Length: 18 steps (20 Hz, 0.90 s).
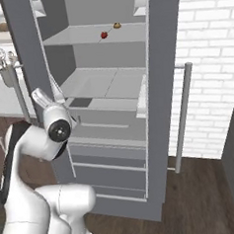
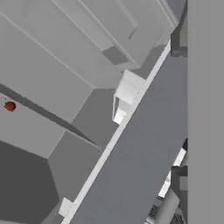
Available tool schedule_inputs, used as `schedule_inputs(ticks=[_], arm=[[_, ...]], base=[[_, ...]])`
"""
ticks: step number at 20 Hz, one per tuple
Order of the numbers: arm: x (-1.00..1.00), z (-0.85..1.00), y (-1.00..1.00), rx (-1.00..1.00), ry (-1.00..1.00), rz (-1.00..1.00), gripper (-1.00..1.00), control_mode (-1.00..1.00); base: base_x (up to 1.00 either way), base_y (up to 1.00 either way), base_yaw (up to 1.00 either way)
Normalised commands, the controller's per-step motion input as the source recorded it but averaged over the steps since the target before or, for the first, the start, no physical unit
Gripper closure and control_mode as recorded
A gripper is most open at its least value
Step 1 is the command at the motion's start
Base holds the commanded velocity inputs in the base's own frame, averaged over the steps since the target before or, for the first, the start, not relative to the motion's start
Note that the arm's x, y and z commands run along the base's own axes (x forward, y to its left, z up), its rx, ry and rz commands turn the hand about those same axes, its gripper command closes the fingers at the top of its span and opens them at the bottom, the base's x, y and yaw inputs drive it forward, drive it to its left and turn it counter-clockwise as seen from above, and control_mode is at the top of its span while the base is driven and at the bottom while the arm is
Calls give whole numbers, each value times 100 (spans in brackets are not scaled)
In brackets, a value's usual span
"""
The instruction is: Take the strawberry from the fridge and place it on top of the pancake, located on the dining counter.
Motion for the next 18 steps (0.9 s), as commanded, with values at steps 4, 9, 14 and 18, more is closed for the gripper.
schedule_inputs(ticks=[4, 9, 14, 18], arm=[[92, 35, -14, 27, 9, 0, -100, -100], [91, 29, -19, 15, 11, 13, -100, -100], [84, 4, -2, 13, 2, 37, -100, -100], [78, 0, 21, 6, 0, 45, -100, -100]], base=[[0, 0, 0], [0, 0, 0], [0, 0, 0], [0, 0, 0]])
